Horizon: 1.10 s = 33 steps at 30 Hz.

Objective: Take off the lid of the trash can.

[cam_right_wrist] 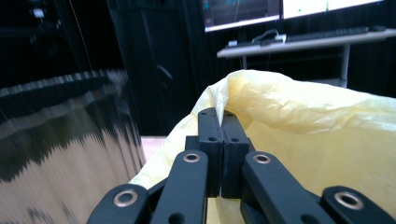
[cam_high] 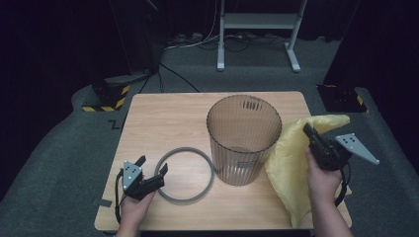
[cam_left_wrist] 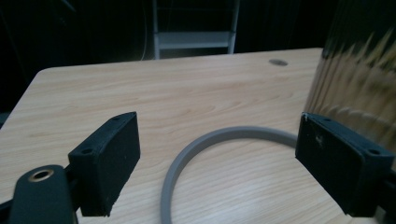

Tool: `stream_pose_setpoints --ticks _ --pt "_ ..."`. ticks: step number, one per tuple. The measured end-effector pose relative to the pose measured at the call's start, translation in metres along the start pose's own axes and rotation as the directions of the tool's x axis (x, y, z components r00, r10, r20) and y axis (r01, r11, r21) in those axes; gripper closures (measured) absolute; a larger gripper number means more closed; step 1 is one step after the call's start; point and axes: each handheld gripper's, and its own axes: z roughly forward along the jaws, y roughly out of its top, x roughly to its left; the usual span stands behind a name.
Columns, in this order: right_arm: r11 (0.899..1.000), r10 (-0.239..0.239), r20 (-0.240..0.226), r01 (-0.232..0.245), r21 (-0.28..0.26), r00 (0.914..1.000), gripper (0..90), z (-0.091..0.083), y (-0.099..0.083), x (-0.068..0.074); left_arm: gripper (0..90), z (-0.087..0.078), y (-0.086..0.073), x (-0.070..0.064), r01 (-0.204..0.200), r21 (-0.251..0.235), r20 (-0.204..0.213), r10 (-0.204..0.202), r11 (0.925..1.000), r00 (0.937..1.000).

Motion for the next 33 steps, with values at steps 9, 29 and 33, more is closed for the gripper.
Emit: stream_pose_setpoints --ticks 9,29,33 --pt "0.989 0.009 -0.013 -0.011 -0.15 0.9999 89.5 -0.003 0.045 0.015 13.8 0.0 0.024 -0.027 -0.001 -0.033 0.043 0.002 0.9995 0.9991" --pt "0.93 -0.025 -0.149 -0.032 -0.366 0.9885 89.6 -0.014 0.11 0.069 10.7 -0.003 0.099 -0.112 -0.006 -0.258 0.236 0.069 0.966 0.9692" --pt "0.924 -0.041 -0.187 -0.034 -0.382 0.9815 89.6 -0.013 0.115 0.085 8.9 -0.005 0.111 -0.124 -0.009 -0.294 0.268 0.092 0.9558 0.9589"
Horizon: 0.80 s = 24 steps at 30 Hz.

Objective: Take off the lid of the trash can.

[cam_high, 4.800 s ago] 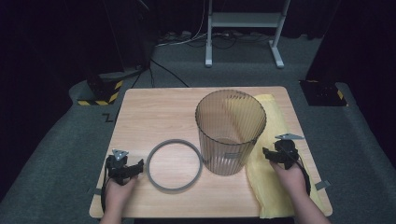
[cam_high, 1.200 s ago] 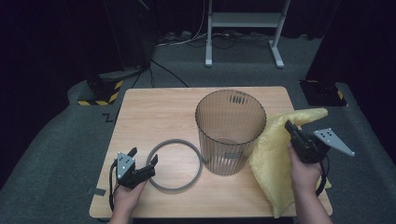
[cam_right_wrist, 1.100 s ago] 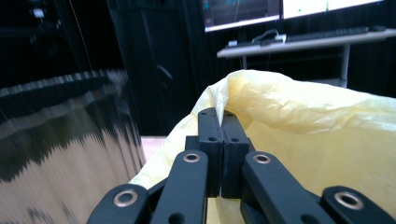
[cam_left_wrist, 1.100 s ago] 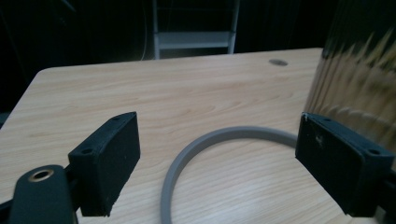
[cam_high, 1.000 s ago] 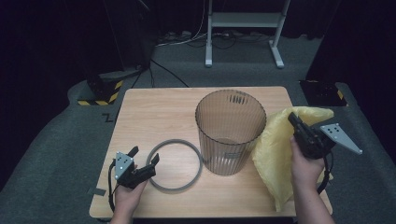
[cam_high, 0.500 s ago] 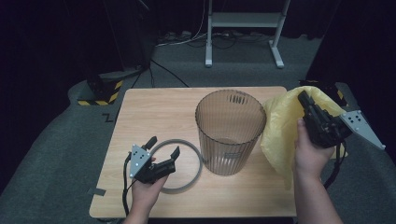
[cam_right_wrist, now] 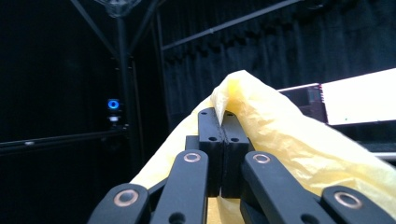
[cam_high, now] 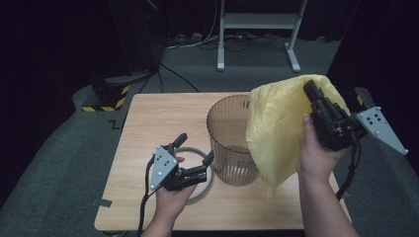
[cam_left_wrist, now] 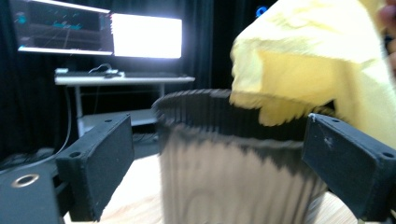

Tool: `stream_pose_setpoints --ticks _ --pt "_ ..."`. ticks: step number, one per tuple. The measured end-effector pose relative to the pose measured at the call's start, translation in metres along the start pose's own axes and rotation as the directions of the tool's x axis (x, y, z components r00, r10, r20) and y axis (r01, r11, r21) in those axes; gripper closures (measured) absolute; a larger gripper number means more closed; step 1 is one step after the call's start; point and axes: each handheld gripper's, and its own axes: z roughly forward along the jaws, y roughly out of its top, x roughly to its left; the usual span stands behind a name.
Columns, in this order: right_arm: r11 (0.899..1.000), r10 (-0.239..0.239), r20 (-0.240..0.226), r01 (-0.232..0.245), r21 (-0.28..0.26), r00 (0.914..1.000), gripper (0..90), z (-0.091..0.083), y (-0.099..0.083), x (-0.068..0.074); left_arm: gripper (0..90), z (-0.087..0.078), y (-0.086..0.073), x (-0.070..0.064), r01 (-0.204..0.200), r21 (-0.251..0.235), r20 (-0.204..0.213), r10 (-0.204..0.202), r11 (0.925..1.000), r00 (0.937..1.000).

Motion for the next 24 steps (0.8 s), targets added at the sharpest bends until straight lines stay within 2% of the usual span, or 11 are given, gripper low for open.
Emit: stream_pose_setpoints --ticks 2,4,8,10,11,15,17,19,22,23,24 --pt "1.0 -0.004 -0.013 0.004 -0.005 0.9999 89.6 0.002 -0.002 0.008 7.8 0.002 0.006 -0.005 -0.007 -0.018 0.022 0.007 0.9998 0.9997" --pt "1.0 -0.006 -0.026 0.006 0.002 0.9996 89.6 0.004 -0.006 0.015 7.1 0.006 0.013 -0.012 0.014 -0.05 0.06 -0.011 0.9987 0.9982" --pt "1.0 -0.012 -0.043 0.013 0.02 0.999 89.6 0.008 -0.016 0.023 7.2 0.015 0.021 -0.024 0.015 -0.061 0.103 -0.009 0.998 0.9947" --pt "1.0 -0.011 -0.051 0.013 0.028 0.9987 89.6 0.009 -0.019 0.026 8.6 0.024 0.025 -0.029 -0.002 -0.058 0.102 0.008 0.9983 0.9948" --pt "0.999 -0.012 -0.059 0.014 0.033 0.9982 89.6 0.01 -0.021 0.028 11.3 0.027 0.026 -0.029 0.002 -0.059 0.103 0.004 0.9983 0.9947" --pt "0.999 -0.014 -0.077 0.016 0.034 0.9969 89.6 0.009 -0.023 0.034 16.6 0.052 0.035 -0.03 0.043 0.0 0.141 -0.042 0.9991 0.9891" --pt "0.999 -0.016 -0.09 0.019 0.029 0.9958 89.6 0.009 -0.022 0.035 25.3 0.058 0.039 -0.031 0.028 0.025 0.142 -0.031 0.9993 0.9893" --pt "0.999 -0.016 -0.096 0.018 0.026 0.9953 89.6 0.008 -0.02 0.036 38.8 0.065 0.044 -0.032 0.036 0.062 0.17 -0.046 0.9974 0.9843" --pt "1.0 -0.016 -0.102 0.018 0.026 0.9947 89.6 0.007 -0.018 0.036 63.8 0.069 0.047 -0.036 -0.001 0.071 0.141 -0.009 0.9975 0.99" --pt "1.0 -0.014 -0.108 0.017 0.026 0.9941 89.6 0.006 -0.017 0.036 75.2 0.07 0.048 -0.036 -0.001 0.07 0.131 -0.009 0.9975 0.9914" --pt "0.999 -0.016 -0.111 0.019 0.027 0.9937 89.6 0.006 -0.017 0.036 80.8 0.071 0.048 -0.036 -0.008 0.071 0.119 -0.001 0.9974 0.993"
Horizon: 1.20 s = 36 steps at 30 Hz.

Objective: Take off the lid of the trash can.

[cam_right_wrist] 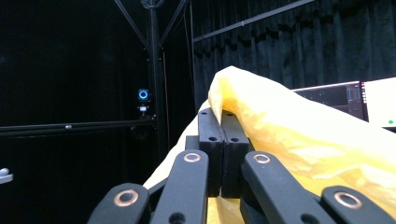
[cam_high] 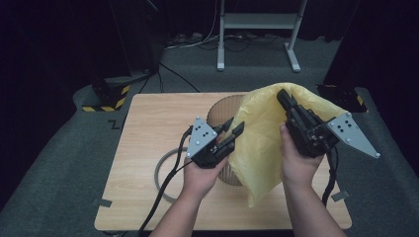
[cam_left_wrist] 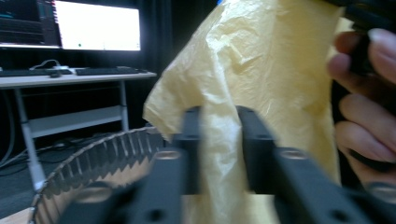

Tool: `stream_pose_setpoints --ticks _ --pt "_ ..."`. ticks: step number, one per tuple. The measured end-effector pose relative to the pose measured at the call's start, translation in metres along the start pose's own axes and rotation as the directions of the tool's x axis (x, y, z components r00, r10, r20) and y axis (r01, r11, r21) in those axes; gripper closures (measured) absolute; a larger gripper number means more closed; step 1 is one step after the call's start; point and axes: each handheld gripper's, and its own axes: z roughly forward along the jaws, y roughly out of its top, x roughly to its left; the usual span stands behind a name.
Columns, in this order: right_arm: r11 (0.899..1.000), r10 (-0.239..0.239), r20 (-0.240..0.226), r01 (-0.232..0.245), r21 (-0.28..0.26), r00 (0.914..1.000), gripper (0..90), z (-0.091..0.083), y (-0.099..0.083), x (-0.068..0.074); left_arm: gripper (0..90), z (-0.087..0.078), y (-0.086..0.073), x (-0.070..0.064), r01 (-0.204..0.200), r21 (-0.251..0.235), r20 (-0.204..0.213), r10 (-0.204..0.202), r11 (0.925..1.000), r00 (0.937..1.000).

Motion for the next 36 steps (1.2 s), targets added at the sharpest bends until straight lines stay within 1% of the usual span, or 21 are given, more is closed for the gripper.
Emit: stream_pose_setpoints --ticks 2,5,6,8,9,10,11,13,15,18,20,21,22,25,27,29,30,32,33,34,36 --pt "1.0 -0.003 -0.012 0.003 0.003 0.9999 89.6 -0.002 0.0 0.001 88.7 0.001 0.002 0.0 -0.012 -0.009 -0.028 0.011 0.9999 0.9995" --pt "1.0 -0.014 -0.033 0.014 0.0 0.9994 89.5 -0.005 0.002 0.003 89.6 0.002 0.006 0.003 -0.01 -0.044 -0.067 0.007 0.999 0.9977" --pt "1.0 -0.019 -0.041 0.019 0.0 0.999 89.5 -0.006 0.002 0.003 89.6 0.001 0.009 0.006 -0.001 -0.074 -0.084 -0.005 0.9973 0.9964" --pt "1.0 -0.023 -0.064 0.023 0.009 0.9977 88.5 -0.009 0.003 0.004 89.8 0.0 0.013 0.009 0.004 -0.108 -0.099 -0.015 0.9942 0.995" --pt "1.0 -0.02 -0.073 0.022 0.015 0.9971 85.2 -0.01 0.003 0.004 89.8 -0.001 0.015 0.009 0.001 -0.119 -0.105 -0.014 0.9929 0.9944" --pt "1.0 -0.017 -0.08 0.019 0.02 0.9967 81.9 -0.011 0.003 0.005 89.8 -0.004 0.019 0.011 -0.009 -0.142 -0.124 -0.009 0.9899 0.9923" --pt "0.999 -0.019 -0.088 0.023 0.036 0.9959 75.6 -0.013 0.003 0.005 89.9 -0.005 0.021 0.011 -0.007 -0.15 -0.128 -0.013 0.9886 0.9916" --pt "0.998 -0.026 -0.087 0.031 0.051 0.9959 70.6 -0.015 0.002 0.005 89.9 -0.008 0.026 0.014 -0.01 -0.184 -0.151 -0.018 0.9829 0.9884" --pt "0.998 -0.026 -0.079 0.031 0.063 0.9965 67.1 -0.018 -0.001 0.004 89.9 -0.012 0.03 0.016 -0.007 -0.228 -0.176 -0.035 0.9735 0.9838" --pt "0.995 -0.026 -0.07 0.032 0.092 0.9972 65.4 -0.021 -0.008 0.001 89.9 -0.018 0.039 0.018 -0.023 -0.29 -0.212 -0.041 0.9566 0.9765" --pt "0.994 -0.031 -0.067 0.038 0.106 0.9973 65.2 -0.023 -0.012 -0.001 89.9 -0.022 0.044 0.018 -0.054 -0.316 -0.245 -0.026 0.9472 0.9692" --pt "0.992 -0.03 -0.064 0.037 0.118 0.9975 65.2 -0.024 -0.016 -0.002 89.9 -0.023 0.046 0.018 -0.063 -0.323 -0.257 -0.023 0.9442 0.9662" --pt "0.992 -0.028 -0.064 0.035 0.125 0.9976 65.1 -0.025 -0.018 -0.002 89.9 -0.025 0.05 0.02 -0.07 -0.335 -0.272 -0.025 0.9395 0.962" --pt "0.988 -0.037 -0.067 0.046 0.149 0.9971 65.1 -0.027 -0.026 -0.002 89.9 -0.028 0.056 0.023 -0.077 -0.365 -0.292 -0.036 0.9277 0.9556" --pt "0.985 -0.045 -0.067 0.056 0.163 0.9968 65.1 -0.027 -0.03 0.0 89.9 -0.031 0.059 0.024 -0.097 -0.383 -0.322 -0.034 0.9188 0.9461" --pt "0.982 -0.053 -0.068 0.064 0.176 0.9963 65.1 -0.027 -0.034 0.001 89.9 -0.034 0.061 0.023 -0.114 -0.404 -0.347 -0.036 0.9076 0.9373" --pt "0.982 -0.057 -0.07 0.068 0.176 0.9959 65.1 -0.027 -0.035 0.002 89.9 -0.036 0.062 0.025 -0.117 -0.425 -0.361 -0.049 0.8976 0.9315" --pt "0.98 -0.058 -0.074 0.071 0.185 0.9956 65.1 -0.028 -0.038 0.003 89.9 -0.037 0.065 0.028 -0.1 -0.444 -0.363 -0.077 0.8902 0.9287" --pt "0.979 -0.06 -0.073 0.073 0.188 0.9955 65.1 -0.028 -0.04 0.004 89.9 -0.037 0.066 0.029 -0.105 -0.45 -0.371 -0.079 0.8868 0.9252" --pt "0.979 -0.06 -0.072 0.073 0.19 0.9956 65.1 -0.028 -0.041 0.004 89.9 -0.035 0.067 0.028 -0.124 -0.453 -0.39 -0.071 0.8829 0.9182" --pt "0.978 -0.058 -0.076 0.072 0.198 0.9954 65.2 -0.028 -0.043 0.004 89.9 -0.032 0.067 0.028 -0.129 -0.458 -0.393 -0.07 0.8795 0.9169"
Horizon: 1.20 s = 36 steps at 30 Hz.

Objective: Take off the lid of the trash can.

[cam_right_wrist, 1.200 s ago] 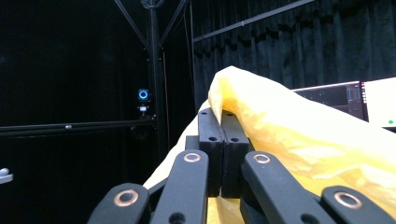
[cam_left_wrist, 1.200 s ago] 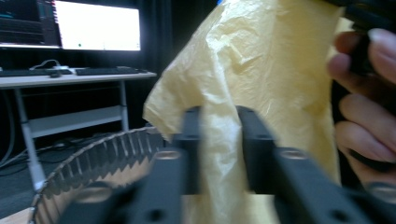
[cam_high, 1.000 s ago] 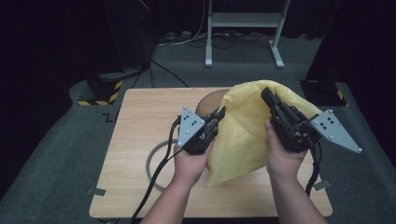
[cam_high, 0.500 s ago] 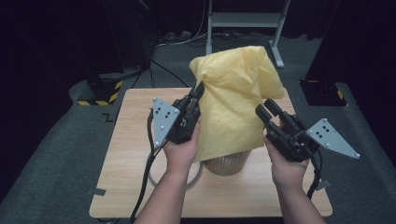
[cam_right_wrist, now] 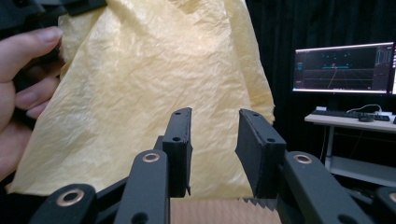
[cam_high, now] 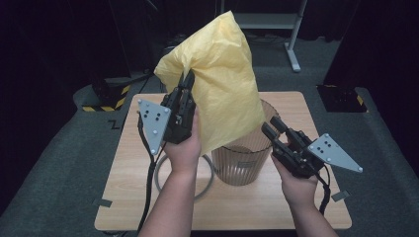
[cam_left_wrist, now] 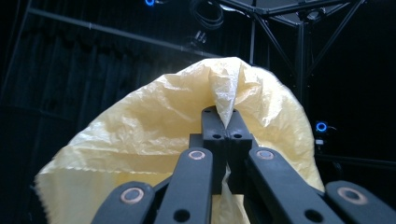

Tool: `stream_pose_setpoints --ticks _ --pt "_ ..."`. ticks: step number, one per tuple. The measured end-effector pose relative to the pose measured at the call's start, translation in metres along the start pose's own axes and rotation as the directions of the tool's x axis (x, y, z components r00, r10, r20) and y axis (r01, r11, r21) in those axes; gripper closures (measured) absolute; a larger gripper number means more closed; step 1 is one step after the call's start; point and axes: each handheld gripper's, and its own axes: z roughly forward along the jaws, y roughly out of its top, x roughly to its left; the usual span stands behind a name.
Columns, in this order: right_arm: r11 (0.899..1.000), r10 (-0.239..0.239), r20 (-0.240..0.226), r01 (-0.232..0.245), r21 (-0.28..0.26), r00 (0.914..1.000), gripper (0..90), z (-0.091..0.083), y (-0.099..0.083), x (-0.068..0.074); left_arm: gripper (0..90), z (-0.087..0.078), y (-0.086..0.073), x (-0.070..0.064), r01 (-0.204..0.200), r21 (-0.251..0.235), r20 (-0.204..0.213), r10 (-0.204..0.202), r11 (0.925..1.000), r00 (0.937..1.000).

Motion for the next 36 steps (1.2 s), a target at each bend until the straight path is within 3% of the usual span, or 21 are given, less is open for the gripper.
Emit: stream_pose_setpoints --ticks 5,9,12,14,16,20,24,25,29,33,36 --pt "1.0 0.005 -0.007 -0.005 0.012 1.0 65.4 0.0 -0.004 0.002 89.8 0.003 -0.012 -0.01 -0.004 -0.023 -0.027 0.004 0.9997 0.9996" --pt "1.0 0.011 -0.011 -0.011 0.027 0.9999 64.6 -0.001 -0.008 0.002 89.8 0.0 -0.029 -0.02 -0.062 0.012 -0.015 0.062 0.998 0.998" --pt "0.999 0.014 -0.006 -0.014 0.033 0.9999 64.4 -0.002 -0.013 0.001 89.7 -0.006 -0.042 -0.022 -0.075 0.038 -0.001 0.075 0.9965 0.9972" --pt "0.999 0.02 -0.007 -0.019 0.041 0.9998 64.4 -0.002 -0.016 0.0 89.7 -0.011 -0.05 -0.023 -0.11 0.055 0.032 0.109 0.9924 0.9936" --pt "0.999 0.022 -0.006 -0.022 0.049 0.9997 64.4 -0.002 -0.018 0.0 89.7 -0.018 -0.057 -0.026 -0.173 0.076 0.069 0.168 0.982 0.9834" --pt "0.998 0.027 -0.01 -0.026 0.065 0.9996 63.7 -0.004 -0.024 0.001 89.6 -0.029 -0.064 -0.027 -0.239 0.099 0.119 0.227 0.966 0.9667" --pt "0.997 0.03 -0.015 -0.028 0.074 0.9994 62.5 -0.006 -0.028 0.003 89.4 -0.042 -0.071 -0.027 -0.309 0.118 0.156 0.29 0.9437 0.9443" --pt "0.997 0.031 -0.018 -0.03 0.075 0.9993 62.1 -0.006 -0.029 0.004 89.3 -0.043 -0.072 -0.027 -0.323 0.124 0.165 0.301 0.9384 0.9392" --pt "0.995 0.045 -0.048 -0.041 0.089 0.9978 58.0 -0.005 -0.033 0.011 88.6 -0.045 -0.079 -0.03 -0.336 0.168 0.216 0.298 0.9269 0.9298" --pt "0.994 0.011 -0.044 -0.006 0.106 0.999 51.2 -0.002 -0.04 0.024 87.1 -0.041 -0.08 -0.03 -0.299 0.183 0.21 0.26 0.9364 0.9425" --pt "0.993 0.031 -0.062 -0.023 0.114 0.9976 46.3 -0.001 -0.043 0.029 87.7 -0.038 -0.078 -0.03 -0.286 0.184 0.194 0.251 0.9402 0.9484"
